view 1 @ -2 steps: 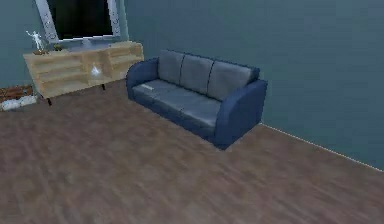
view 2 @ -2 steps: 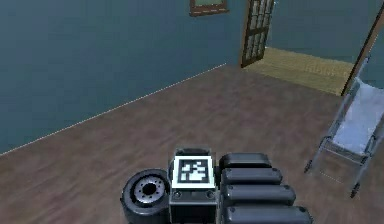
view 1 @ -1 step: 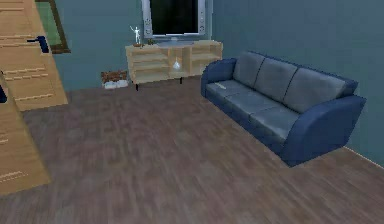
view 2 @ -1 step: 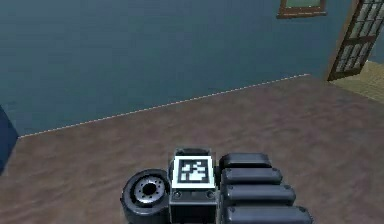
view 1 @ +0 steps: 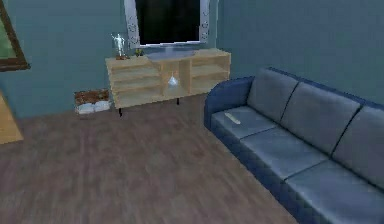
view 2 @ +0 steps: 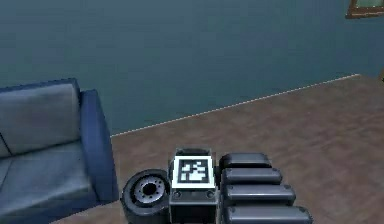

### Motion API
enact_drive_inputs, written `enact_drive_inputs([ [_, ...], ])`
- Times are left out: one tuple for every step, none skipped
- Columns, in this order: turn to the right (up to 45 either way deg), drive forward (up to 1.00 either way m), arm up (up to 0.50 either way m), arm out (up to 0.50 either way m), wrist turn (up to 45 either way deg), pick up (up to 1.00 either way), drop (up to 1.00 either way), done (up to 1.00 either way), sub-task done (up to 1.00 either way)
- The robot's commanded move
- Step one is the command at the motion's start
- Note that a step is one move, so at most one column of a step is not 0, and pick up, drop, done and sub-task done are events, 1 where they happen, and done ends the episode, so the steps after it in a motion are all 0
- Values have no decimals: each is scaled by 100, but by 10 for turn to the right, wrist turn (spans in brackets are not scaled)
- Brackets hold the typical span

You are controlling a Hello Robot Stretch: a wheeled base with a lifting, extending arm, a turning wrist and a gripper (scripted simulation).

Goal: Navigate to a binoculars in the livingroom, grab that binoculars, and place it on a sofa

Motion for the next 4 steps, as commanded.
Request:
enact_drive_inputs([
  [0, 100, 0, 0, 0, 0, 0, 0, 0],
  [-450, 0, 0, 0, 0, 0, 0, 0, 0],
  [-450, 0, 0, 0, 0, 0, 0, 0, 0],
  [-450, 0, 0, 0, 0, 0, 0, 0, 0],
])
